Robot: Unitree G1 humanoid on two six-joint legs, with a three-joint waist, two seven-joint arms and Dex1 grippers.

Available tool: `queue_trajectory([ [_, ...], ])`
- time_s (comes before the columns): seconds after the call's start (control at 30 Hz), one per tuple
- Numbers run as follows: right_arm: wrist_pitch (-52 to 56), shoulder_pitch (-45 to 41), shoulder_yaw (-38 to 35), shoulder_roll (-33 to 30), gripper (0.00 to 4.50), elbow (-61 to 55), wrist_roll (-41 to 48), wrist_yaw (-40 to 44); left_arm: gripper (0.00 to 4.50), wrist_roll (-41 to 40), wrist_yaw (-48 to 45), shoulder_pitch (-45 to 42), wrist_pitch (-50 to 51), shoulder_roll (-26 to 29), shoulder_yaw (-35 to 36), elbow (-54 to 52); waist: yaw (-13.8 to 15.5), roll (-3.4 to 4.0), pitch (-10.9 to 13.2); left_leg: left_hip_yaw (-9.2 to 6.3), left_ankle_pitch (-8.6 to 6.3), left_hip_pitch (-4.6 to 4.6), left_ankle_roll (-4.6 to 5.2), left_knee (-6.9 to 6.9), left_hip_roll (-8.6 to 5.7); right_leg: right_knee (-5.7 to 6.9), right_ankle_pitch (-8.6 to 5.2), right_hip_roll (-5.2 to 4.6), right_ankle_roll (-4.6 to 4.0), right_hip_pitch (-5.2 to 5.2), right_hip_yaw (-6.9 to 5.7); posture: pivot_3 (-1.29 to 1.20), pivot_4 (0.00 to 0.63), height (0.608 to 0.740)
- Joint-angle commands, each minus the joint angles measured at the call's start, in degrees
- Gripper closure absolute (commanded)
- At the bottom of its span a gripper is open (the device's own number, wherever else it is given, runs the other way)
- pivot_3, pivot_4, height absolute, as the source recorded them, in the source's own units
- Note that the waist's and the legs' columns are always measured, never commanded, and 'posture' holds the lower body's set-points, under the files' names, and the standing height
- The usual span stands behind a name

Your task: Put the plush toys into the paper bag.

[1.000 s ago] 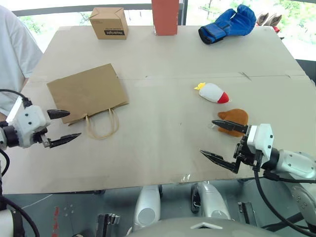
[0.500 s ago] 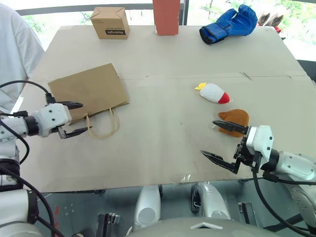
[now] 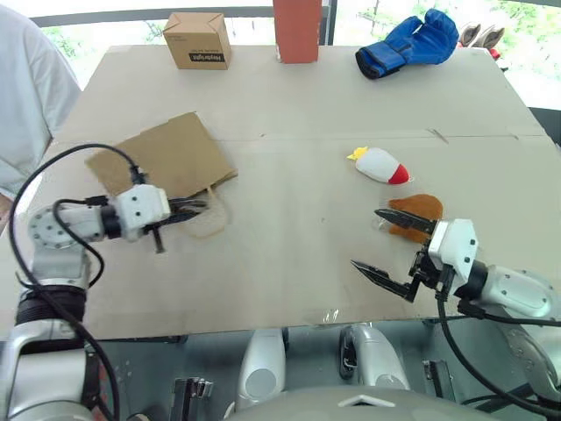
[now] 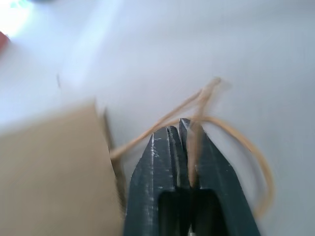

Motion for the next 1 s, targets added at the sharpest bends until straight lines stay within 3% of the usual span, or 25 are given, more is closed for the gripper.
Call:
queue_trajectory([
  [0.03, 3.6, -3.3, 0.5, 1.5, 0.89, 1.0, 1.6, -2.4, 4.50, -1.6, 4.4, -1.8, 5.6, -4.8, -3.3, -11.6, 0.0, 0.00, 0.0, 0.00, 0.00, 0.00, 0.00, 0.01, -0.01, 0.01, 0.00, 0.00, 0.00, 0.01, 0.00, 0.00, 0.150, 0.714],
  [0.2, 5.4, -9.1, 4.1, 3.8, 3.30, 4.9, -1.3, -4.4, 4.50, -5.6, 8.0, -1.5, 16.3, -10.7, -6.0, -21.5, -0.8, -0.01, 0.0, -0.04, 0.01, 0.03, 0.01, 0.04, 0.00, 0.11, 0.03, 0.12, 0.01, 0.01, 0.07, 0.00, 0.150, 0.714],
  [0.3, 4.4, -12.9, 7.9, 6.0, 4.47, 9.9, -4.3, -4.6, 4.50, -11.3, 9.9, 0.4, 24.7, -12.3, -5.6, -27.2, -1.6, 0.00, 0.0, -0.15, 0.01, 0.06, 0.01, 0.02, 0.01, 0.16, 0.03, 0.20, 0.03, 0.01, 0.08, 0.00, 0.150, 0.714],
  [0.47, 1.3, -20.9, 14.4, 11.9, 4.47, 20.7, -7.4, -1.7, 4.50, -16.0, 13.5, 0.9, 32.8, -13.7, -4.2, -31.4, -1.7, 0.02, 0.0, -0.18, 0.01, 0.08, 0.02, 0.00, 0.03, 0.16, 0.03, 0.26, 0.06, 0.00, 0.11, 0.00, 0.150, 0.714],
  [0.7, -7.7, -33.9, 22.6, 26.4, 4.47, 46.9, -11.3, 5.0, 4.50, -19.4, 19.6, 0.2, 40.3, -16.1, -3.4, -37.9, -1.4, 0.02, 0.0, -0.25, 0.02, 0.05, 0.01, 0.01, 0.02, 0.16, 0.23, 0.33, 0.02, 0.02, 0.16, 0.00, 0.150, 0.714],
  [0.87, -15.9, -38.7, 23.3, 35.0, 4.47, 65.8, -15.2, 5.3, 4.50, -20.6, 23.5, -1.3, 43.0, -17.3, -2.6, -41.8, -1.5, 0.03, 0.0, -0.24, 0.01, 0.03, 0.01, 0.00, 0.02, 0.13, 0.26, 0.34, 0.01, 0.01, 0.16, 0.00, 0.150, 0.714],
  [1.0, -19.0, -39.9, 22.0, 38.2, 4.47, 73.9, -17.9, 2.5, 4.50, -20.8, 29.7, -3.8, 44.2, -17.3, 2.2, -42.5, -1.8, 0.02, 0.0, -0.25, 0.02, 0.08, 0.01, 0.00, 0.03, 0.17, 0.26, 0.35, 0.00, 0.01, 0.16, 0.00, 0.150, 0.714],
])
